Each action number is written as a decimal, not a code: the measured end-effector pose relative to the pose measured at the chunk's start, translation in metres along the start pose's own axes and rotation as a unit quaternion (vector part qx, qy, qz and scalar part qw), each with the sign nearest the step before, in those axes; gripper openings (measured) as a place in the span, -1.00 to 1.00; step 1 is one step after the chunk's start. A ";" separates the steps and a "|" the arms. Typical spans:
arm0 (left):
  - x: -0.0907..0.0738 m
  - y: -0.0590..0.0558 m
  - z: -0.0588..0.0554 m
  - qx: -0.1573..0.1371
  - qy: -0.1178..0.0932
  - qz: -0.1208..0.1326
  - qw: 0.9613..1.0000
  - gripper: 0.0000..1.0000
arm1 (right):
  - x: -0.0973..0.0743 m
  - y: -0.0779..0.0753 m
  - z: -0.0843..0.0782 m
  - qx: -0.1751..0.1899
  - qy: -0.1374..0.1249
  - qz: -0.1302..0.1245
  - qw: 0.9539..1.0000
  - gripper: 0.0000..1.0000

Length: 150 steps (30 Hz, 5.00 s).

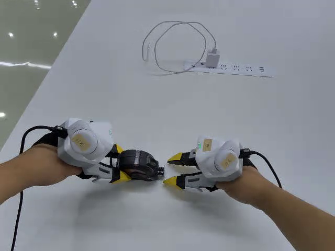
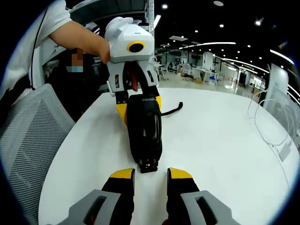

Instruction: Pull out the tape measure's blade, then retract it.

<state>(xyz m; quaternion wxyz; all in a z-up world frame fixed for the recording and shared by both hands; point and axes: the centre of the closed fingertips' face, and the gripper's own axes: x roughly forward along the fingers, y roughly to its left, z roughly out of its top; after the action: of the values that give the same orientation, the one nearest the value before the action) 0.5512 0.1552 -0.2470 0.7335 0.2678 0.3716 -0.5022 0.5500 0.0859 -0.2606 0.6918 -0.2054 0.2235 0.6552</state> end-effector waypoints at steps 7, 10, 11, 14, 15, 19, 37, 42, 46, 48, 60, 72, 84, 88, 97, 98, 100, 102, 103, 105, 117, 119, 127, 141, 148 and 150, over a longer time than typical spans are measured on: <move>0.000 0.001 -0.001 0.000 -0.001 -0.001 1.000 -0.47 | 0.005 0.000 0.002 -0.004 -0.004 0.006 1.000 -0.63; 0.001 0.001 -0.001 -0.001 -0.002 -0.001 1.000 -0.47 | 0.007 0.000 0.003 -0.007 -0.005 0.008 1.000 -0.65; 0.001 0.001 -0.001 -0.001 -0.002 -0.001 1.000 -0.47 | 0.007 0.000 0.003 -0.007 -0.006 0.008 1.000 -0.66; 0.001 0.002 -0.002 0.000 -0.002 -0.001 1.000 -0.47 | 0.009 0.001 0.003 -0.011 -0.007 0.010 1.000 -0.70; 0.001 0.002 -0.002 0.000 -0.001 -0.001 1.000 -0.47 | 0.009 0.001 0.003 -0.011 -0.007 0.011 1.000 -0.70; 0.001 0.002 -0.002 0.000 -0.002 -0.001 1.000 -0.47 | 0.011 0.002 0.003 -0.014 -0.007 0.016 1.000 -0.74; 0.001 0.002 -0.002 0.007 -0.002 0.001 1.000 -0.48 | 0.012 0.003 0.002 -0.012 -0.006 0.015 1.000 -0.81; 0.001 0.002 -0.001 0.008 -0.001 0.000 1.000 -0.49 | 0.012 0.003 0.002 -0.017 -0.002 0.015 1.000 -0.82; 0.001 0.001 -0.001 0.006 -0.003 0.001 1.000 -0.49 | 0.011 0.003 0.002 -0.016 -0.003 0.014 1.000 -0.83; 0.001 0.001 -0.001 0.005 -0.003 0.000 1.000 -0.49 | 0.011 0.003 0.002 -0.014 -0.004 0.015 1.000 -0.83; 0.001 0.001 -0.001 0.002 -0.005 0.000 1.000 -0.49 | 0.006 0.002 -0.002 -0.015 0.002 0.018 1.000 -0.84; 0.001 0.002 -0.002 0.003 -0.003 -0.002 1.000 -0.49 | 0.003 0.001 -0.004 -0.014 0.004 0.018 1.000 -0.84; 0.002 0.002 -0.002 0.003 -0.003 -0.002 1.000 -0.49 | -0.010 -0.002 -0.014 -0.010 0.011 0.011 1.000 -0.84; 0.002 0.002 -0.002 0.003 -0.003 -0.002 1.000 -0.49 | -0.015 -0.003 -0.017 -0.009 0.013 0.008 1.000 -0.84; 0.001 0.002 -0.002 0.002 -0.005 -0.002 1.000 -0.49 | -0.024 -0.003 -0.022 -0.009 0.018 0.002 1.000 -0.84; 0.001 0.002 -0.002 0.002 -0.005 -0.002 1.000 -0.49 | -0.025 -0.003 -0.022 -0.009 0.019 0.002 1.000 -0.84; 0.001 0.002 -0.002 0.002 -0.005 -0.002 1.000 -0.49 | -0.027 -0.004 -0.024 -0.008 0.020 0.000 1.000 -0.84; 0.001 0.002 -0.002 0.002 -0.005 -0.002 1.000 -0.49 | -0.028 -0.004 -0.025 -0.008 0.020 0.000 1.000 -0.84; 0.001 0.002 -0.002 0.003 -0.005 -0.002 1.000 -0.49 | -0.029 -0.004 -0.025 -0.007 0.021 -0.001 1.000 -0.84; 0.001 0.002 -0.002 0.003 -0.005 -0.002 1.000 -0.49 | -0.031 -0.004 -0.026 -0.006 0.022 -0.002 1.000 -0.84; 0.001 0.001 -0.002 0.003 -0.004 -0.002 1.000 -0.49 | -0.039 -0.005 -0.031 -0.007 0.026 -0.007 1.000 -0.84; 0.001 0.001 -0.002 0.003 -0.004 -0.002 1.000 -0.49 | -0.040 -0.006 -0.032 -0.007 0.026 -0.008 1.000 -0.84; 0.001 0.001 -0.002 0.002 -0.004 -0.001 1.000 -0.49 | -0.044 -0.005 -0.033 -0.006 0.028 -0.011 1.000 -0.84; 0.001 0.001 -0.003 0.003 -0.003 -0.002 1.000 -0.49 | -0.050 -0.007 -0.037 -0.004 0.031 -0.014 0.999 -0.84; 0.000 0.001 -0.003 0.003 -0.003 -0.002 1.000 -0.49 | -0.055 -0.009 -0.040 -0.002 0.035 -0.019 0.999 -0.84; 0.000 0.001 -0.003 0.003 -0.003 -0.002 1.000 -0.49 | -0.057 -0.009 -0.041 -0.002 0.035 -0.020 0.999 -0.84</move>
<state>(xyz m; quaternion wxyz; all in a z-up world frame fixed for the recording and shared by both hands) 0.5518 0.1574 -0.2488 0.7328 0.2683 0.3683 -0.5053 0.5553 0.0156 -0.2615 0.6957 -0.2340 0.2425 0.6343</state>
